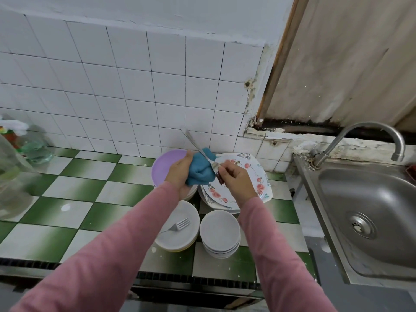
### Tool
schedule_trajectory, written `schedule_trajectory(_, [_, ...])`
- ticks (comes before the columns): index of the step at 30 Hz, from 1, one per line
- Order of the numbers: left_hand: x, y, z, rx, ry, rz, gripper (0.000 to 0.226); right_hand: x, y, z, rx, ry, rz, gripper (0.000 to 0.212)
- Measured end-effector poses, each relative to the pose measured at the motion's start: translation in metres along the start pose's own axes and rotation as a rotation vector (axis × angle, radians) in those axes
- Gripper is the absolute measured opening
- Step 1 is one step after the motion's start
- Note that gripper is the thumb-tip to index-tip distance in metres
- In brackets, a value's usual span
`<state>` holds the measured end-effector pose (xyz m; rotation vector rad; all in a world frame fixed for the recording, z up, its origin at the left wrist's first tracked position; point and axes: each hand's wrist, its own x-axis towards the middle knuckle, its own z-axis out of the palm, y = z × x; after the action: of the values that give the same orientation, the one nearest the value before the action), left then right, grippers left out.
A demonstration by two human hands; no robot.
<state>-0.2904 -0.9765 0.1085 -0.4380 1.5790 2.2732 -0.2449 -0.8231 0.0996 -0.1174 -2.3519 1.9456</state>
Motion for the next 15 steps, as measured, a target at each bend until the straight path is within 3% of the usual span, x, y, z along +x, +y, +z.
schedule_trajectory(6, [0.008, 0.015, -0.004, -0.101, -0.057, -0.032, 0.056, -0.01, 0.01, -0.022, -0.066, 0.009, 0.064, 0.022])
schedule_trajectory(11, [0.012, 0.029, 0.006, -0.121, -0.066, 0.019, 0.045, -0.023, 0.01, -0.039, -0.06, 0.044, 0.106, 0.027])
schedule_trajectory(15, [0.018, 0.031, 0.013, -0.133, -0.066, 0.038, 0.041, -0.034, 0.008, -0.054, 0.086, 0.113, 0.14, 0.023])
